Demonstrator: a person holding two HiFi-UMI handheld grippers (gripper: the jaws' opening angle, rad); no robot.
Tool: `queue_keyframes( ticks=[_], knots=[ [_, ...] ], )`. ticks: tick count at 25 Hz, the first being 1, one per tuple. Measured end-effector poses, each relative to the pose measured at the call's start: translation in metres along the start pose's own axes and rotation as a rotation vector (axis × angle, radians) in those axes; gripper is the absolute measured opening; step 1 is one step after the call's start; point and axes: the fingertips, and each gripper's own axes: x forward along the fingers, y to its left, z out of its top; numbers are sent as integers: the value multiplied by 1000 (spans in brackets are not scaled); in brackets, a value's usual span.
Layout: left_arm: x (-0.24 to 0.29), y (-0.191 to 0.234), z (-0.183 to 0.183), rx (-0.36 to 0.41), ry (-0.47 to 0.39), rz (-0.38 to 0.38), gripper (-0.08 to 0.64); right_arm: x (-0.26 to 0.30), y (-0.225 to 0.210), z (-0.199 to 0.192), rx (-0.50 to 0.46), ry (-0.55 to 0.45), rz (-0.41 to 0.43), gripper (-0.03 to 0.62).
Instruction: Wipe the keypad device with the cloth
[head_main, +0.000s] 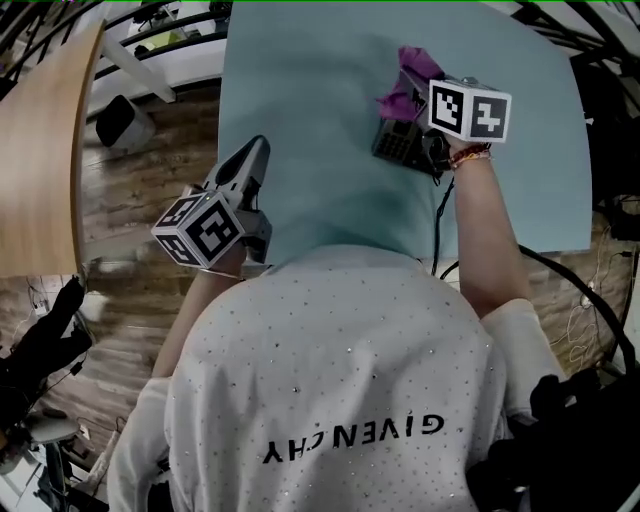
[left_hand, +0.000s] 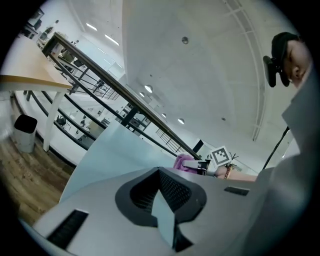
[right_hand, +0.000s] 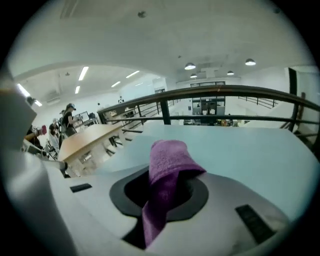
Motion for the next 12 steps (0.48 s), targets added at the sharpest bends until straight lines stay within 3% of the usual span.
queue_keyframes(
  ticks=[3, 8, 12],
  knots=[
    [-7, 14, 2, -14, -10, 6, 0, 3, 3, -27, -41, 56, -27, 54],
    [-3, 6, 1, -18, -19, -21, 0, -13, -9, -41, -87, 54, -76, 54],
    [-3, 11, 7, -20, -22, -30, 0, -17, -11, -42, -55, 42, -90, 54]
  ],
)
